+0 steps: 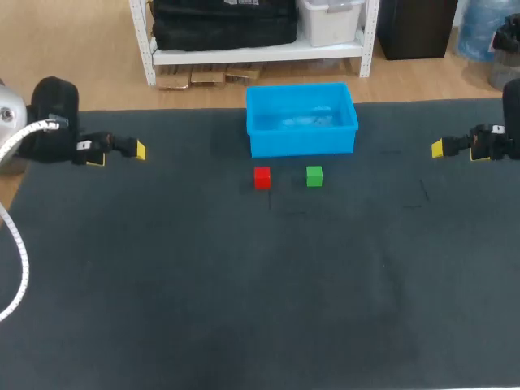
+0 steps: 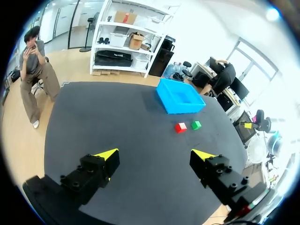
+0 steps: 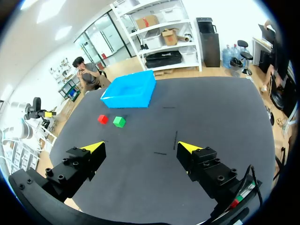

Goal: Use the left arm to pick the red cube and place it into the blue plastic box first, then use the right arm to grasp the green cube and put it into the same blue plastic box after the first action is fully finished.

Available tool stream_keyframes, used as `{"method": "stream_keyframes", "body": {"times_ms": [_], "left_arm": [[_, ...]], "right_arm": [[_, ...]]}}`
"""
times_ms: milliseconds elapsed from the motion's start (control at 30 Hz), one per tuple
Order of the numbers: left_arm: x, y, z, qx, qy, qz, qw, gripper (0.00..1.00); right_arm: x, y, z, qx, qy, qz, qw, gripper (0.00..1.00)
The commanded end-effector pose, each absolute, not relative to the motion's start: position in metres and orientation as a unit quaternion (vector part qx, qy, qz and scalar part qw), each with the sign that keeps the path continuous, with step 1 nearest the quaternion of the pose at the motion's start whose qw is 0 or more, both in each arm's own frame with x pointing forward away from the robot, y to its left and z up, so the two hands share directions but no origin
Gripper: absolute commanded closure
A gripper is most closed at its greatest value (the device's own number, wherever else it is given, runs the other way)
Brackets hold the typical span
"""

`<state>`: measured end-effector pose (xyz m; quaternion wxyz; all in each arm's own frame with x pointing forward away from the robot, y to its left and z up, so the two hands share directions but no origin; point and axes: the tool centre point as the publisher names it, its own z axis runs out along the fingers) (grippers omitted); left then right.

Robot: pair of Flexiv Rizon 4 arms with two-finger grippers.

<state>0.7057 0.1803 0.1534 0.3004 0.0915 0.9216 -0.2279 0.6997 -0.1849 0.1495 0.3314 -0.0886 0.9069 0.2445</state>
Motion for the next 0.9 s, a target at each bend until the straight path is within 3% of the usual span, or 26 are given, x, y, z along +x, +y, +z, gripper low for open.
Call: {"method": "stream_keyframes", "body": {"times_ms": [33,900], "left_arm": [[0.716,0.171,0.158,0.087,0.935,-0.199,0.28,0.0],[0.742,0.098,0.164,0.099,0.952,-0.156,0.243,0.0]], "right_arm": [[0.7,-0.185,0.15,-0.089,0.907,0.244,0.331,0.0],[0.7,-0.185,0.15,-0.089,0.907,0.244,0.331,0.0]]}}
